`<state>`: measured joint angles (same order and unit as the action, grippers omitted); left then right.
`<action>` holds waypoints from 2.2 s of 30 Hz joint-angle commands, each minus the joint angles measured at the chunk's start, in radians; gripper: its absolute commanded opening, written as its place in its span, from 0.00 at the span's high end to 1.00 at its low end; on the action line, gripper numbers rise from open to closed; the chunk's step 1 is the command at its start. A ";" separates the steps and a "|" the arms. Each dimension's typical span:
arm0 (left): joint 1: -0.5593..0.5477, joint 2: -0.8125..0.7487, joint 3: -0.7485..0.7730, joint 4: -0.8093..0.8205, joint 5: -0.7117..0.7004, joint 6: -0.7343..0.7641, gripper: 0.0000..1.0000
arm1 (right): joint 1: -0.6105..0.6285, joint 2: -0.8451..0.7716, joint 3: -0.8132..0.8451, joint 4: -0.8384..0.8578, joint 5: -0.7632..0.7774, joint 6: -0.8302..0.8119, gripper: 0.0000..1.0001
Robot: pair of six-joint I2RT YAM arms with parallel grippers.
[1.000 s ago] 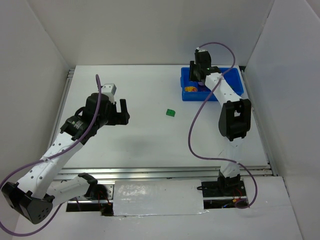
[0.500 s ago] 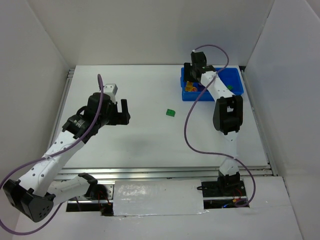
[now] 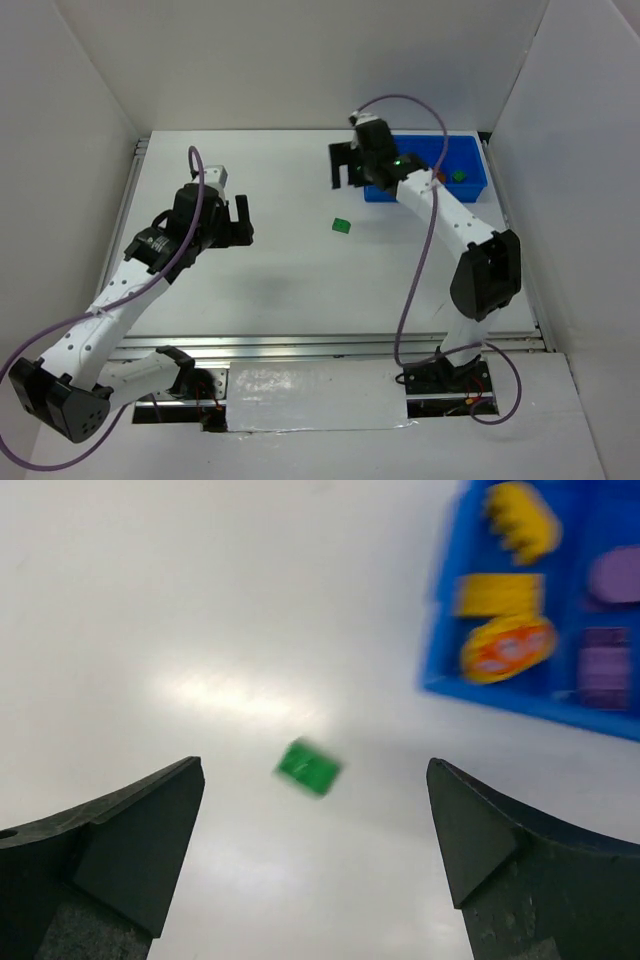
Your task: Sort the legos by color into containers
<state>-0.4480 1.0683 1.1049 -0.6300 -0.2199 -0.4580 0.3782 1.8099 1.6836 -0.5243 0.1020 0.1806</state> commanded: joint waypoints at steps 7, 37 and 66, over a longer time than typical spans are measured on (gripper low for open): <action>0.015 -0.028 0.010 0.016 0.005 -0.011 0.00 | 0.220 0.057 -0.076 -0.187 -0.136 -0.253 0.00; 0.023 -0.033 -0.002 0.033 0.034 0.018 0.00 | 0.114 0.476 0.225 -0.361 -0.189 -0.521 0.04; 0.080 -0.019 0.000 0.047 0.122 0.030 0.00 | 0.116 0.093 0.078 -0.050 -0.374 -0.300 1.00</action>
<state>-0.3744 1.0603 1.1049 -0.6186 -0.0986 -0.4450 0.4957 2.1967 1.7901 -0.7620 -0.1963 -0.2165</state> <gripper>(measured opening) 0.995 0.439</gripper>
